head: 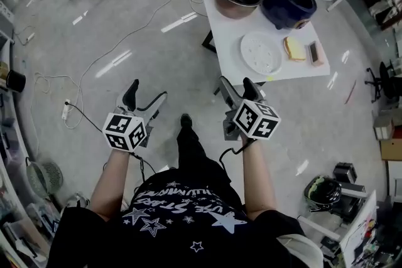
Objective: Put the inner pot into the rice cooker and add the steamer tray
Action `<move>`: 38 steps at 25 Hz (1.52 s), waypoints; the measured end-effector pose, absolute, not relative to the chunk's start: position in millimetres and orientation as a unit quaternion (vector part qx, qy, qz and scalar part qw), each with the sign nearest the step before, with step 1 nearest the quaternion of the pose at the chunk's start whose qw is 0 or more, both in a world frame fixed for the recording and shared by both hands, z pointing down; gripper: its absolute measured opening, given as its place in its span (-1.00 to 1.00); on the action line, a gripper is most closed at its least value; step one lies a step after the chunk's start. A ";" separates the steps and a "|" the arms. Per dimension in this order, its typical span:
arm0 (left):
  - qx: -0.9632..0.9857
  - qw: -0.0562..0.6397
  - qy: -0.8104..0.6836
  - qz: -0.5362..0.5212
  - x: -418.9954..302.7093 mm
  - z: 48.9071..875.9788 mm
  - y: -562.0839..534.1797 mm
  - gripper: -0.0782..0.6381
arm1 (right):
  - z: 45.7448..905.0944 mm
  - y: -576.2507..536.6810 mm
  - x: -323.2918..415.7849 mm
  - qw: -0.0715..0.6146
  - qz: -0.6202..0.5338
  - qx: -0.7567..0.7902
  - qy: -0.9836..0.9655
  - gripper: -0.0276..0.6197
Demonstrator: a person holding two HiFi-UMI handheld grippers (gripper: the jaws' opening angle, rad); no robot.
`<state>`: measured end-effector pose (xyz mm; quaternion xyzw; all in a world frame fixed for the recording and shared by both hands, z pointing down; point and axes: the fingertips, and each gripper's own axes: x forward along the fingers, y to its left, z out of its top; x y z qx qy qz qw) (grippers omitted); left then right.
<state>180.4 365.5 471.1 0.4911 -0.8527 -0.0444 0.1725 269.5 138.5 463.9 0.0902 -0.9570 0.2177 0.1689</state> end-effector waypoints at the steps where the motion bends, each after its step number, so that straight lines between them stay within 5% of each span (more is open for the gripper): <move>1: 0.488 0.176 -0.853 -0.044 167.2 472.6 358.6 0.41 | 463.1 129.2 256.2 0.170 0.219 0.092 -0.956 0.36; 17: 0.459 0.182 -0.869 -0.036 -21.6 455.4 237.0 0.44 | 456.2 -25.3 71.3 0.147 0.272 0.104 -0.945 0.33; 38: 0.635 0.185 -0.750 -0.004 -193.0 427.6 41.1 0.44 | 458.3 -115.9 17.6 0.099 0.335 0.309 -0.884 0.33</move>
